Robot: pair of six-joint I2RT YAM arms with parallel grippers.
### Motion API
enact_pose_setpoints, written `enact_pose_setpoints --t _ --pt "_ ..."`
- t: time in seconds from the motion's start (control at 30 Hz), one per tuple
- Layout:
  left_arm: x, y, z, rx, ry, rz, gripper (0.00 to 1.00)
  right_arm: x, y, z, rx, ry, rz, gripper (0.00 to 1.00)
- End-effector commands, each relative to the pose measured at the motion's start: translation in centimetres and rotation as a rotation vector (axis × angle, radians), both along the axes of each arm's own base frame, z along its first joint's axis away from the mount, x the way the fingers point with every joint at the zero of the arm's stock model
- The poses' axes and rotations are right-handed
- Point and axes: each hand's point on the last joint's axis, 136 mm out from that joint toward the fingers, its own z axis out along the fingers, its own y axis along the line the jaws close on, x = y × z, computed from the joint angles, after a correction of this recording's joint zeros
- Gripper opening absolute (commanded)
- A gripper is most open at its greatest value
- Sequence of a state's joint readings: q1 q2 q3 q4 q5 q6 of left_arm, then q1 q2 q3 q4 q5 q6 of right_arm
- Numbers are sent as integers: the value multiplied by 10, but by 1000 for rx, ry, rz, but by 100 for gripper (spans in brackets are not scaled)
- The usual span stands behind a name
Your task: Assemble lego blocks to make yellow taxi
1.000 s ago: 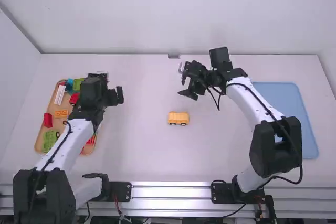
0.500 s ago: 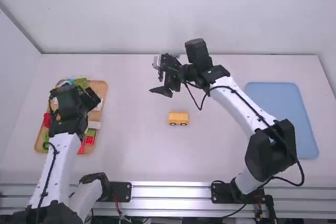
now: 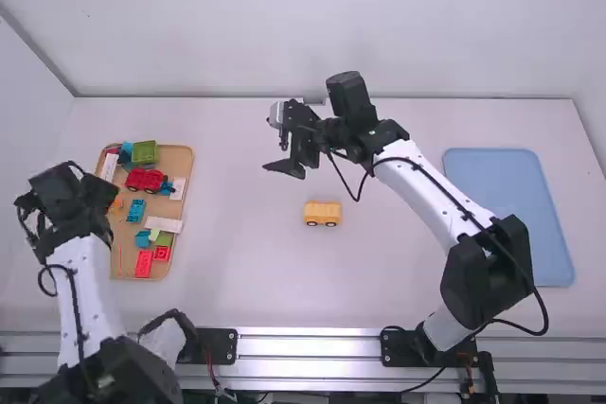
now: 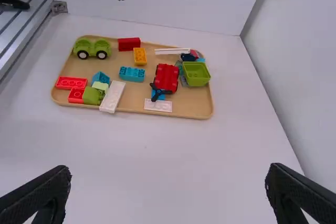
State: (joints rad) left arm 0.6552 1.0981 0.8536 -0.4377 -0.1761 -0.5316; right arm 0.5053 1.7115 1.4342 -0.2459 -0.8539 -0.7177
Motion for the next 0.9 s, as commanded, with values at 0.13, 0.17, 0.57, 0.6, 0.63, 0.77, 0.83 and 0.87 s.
enact_pose_setpoints --t 0.13,0.17,0.57,0.6,0.63,0.77,0.83,0.87 --pt "38 15 12 -118 104 -94 98 3 -3 18 22 -29 -10 99" --pt "43 19 9 -146 137 -93 99 7 -5 17 12 -36 -30 98" --pt "86 54 -39 -346 385 -105 100 19 -13 12 -16 -46 -86 99" --pt "90 55 -47 -360 403 -108 100 19 -13 12 -16 -45 -87 99" --pt "92 57 -55 -374 418 -107 100 19 -14 12 -17 -44 -89 99" --pt "91 57 -82 -422 473 -107 100 19 -14 10 -21 -34 -94 99" --pt "90 56 -92 -441 494 -106 100 18 -14 10 -24 -32 -91 98" --pt "87 55 -100 -458 513 -103 100 18 -14 9 -26 -28 -92 99"
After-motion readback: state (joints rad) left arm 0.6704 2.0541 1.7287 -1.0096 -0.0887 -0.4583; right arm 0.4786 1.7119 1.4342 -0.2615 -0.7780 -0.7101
